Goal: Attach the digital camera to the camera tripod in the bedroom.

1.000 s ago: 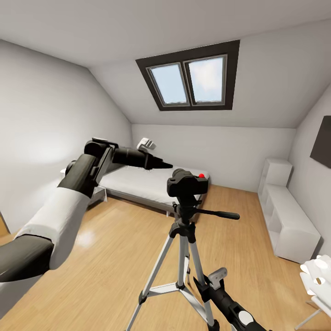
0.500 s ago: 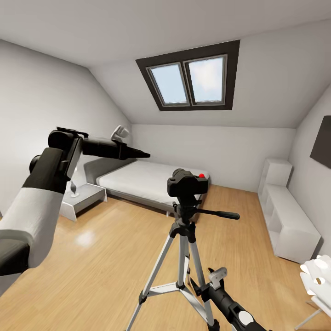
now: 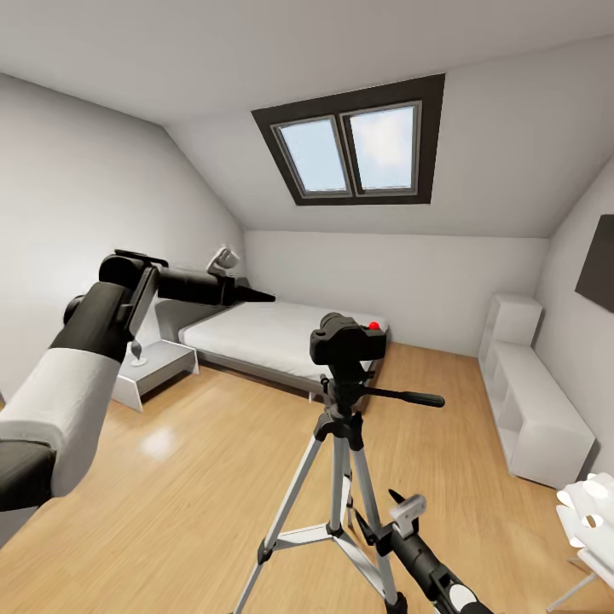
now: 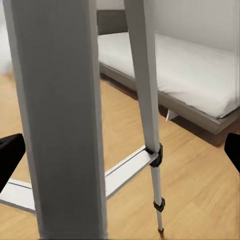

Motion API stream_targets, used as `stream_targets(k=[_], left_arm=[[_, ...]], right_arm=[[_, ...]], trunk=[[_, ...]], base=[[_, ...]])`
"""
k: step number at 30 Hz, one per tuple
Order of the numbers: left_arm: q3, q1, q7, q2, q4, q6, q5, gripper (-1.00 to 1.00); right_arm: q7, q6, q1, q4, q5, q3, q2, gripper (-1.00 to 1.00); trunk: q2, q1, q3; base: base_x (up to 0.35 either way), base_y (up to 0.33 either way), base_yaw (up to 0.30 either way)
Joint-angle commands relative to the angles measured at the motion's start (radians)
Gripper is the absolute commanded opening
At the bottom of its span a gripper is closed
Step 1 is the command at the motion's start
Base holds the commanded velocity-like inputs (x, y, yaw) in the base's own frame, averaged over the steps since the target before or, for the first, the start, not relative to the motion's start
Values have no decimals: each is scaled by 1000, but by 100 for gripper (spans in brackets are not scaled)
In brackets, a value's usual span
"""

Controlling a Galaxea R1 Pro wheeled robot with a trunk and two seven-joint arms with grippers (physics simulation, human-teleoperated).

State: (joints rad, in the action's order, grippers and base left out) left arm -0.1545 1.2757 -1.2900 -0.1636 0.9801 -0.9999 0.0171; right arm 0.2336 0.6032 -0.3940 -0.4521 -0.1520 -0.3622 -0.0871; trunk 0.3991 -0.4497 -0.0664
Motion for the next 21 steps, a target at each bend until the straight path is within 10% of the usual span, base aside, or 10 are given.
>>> stream_targets(k=[1,11,21], left_arm=[[-1,1,0,-1,-12,-9,1,100],[-1,1,188,0,-153,50,1,100],[38,1,248,-6,-257,90,1,100]], right_arm=[[6,12,-1,9,-11,-4,-2,100],[7,296,1,262,-12,-3,-8,100],[6,444,2,470,-15,-3,-8,100]], trunk=[[1,0,0],[1,0,0],[1,0,0]], base=[[0,0,0],[0,0,0],[0,0,0]])
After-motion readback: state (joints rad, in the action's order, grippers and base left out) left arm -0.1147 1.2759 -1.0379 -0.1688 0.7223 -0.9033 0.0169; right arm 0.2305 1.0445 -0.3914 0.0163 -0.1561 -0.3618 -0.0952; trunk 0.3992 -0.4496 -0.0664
